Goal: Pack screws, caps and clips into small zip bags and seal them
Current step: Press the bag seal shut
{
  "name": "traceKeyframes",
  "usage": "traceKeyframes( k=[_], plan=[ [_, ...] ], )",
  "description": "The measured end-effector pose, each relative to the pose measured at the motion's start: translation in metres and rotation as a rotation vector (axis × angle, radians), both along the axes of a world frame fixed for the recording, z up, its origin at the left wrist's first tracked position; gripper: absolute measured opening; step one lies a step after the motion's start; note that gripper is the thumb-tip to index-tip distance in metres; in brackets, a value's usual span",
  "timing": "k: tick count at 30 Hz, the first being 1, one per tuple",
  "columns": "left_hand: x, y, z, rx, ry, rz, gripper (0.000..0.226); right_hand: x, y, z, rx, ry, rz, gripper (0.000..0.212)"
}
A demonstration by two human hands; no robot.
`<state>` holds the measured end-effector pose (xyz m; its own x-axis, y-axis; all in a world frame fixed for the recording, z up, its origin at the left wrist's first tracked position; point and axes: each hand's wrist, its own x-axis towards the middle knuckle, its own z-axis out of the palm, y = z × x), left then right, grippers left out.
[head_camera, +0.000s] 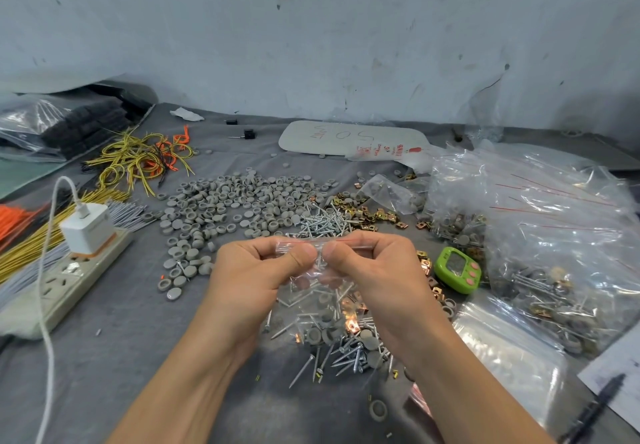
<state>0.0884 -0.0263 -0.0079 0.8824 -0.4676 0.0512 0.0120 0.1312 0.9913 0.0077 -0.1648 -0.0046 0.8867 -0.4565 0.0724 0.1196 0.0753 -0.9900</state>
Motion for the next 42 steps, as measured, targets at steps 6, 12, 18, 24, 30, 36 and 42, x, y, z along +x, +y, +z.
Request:
traceKeyframes(
  k=[6,12,18,24,30,36,42],
  plan=[
    [0.0,0.0,-0.002,0.003,0.034,-0.02,0.036,0.001,0.0,0.001,-0.06,0.005,-0.03,0.01],
    [-0.001,-0.003,0.0,-0.009,0.045,0.037,0.021,0.002,0.001,-0.002,-0.158,0.002,-0.019,0.019],
    [0.001,0.001,0.001,-0.002,0.048,0.047,0.027,0.001,-0.004,-0.002,-0.069,0.025,-0.066,0.008],
    [0.009,0.011,0.001,0.003,0.076,0.11,0.031,0.0,-0.011,-0.002,-0.004,0.013,-0.088,0.012],
    [0.009,0.008,0.002,-0.033,0.072,0.112,0.025,0.002,-0.009,-0.002,0.04,-0.006,-0.076,0.027],
    [0.007,0.005,0.001,-0.032,0.029,0.107,0.025,0.004,-0.01,-0.002,-0.026,0.01,-0.074,0.026],
    [0.005,0.004,0.001,0.03,0.05,0.087,0.029,0.003,-0.006,-0.004,-0.062,0.004,-0.04,0.015]
  ],
)
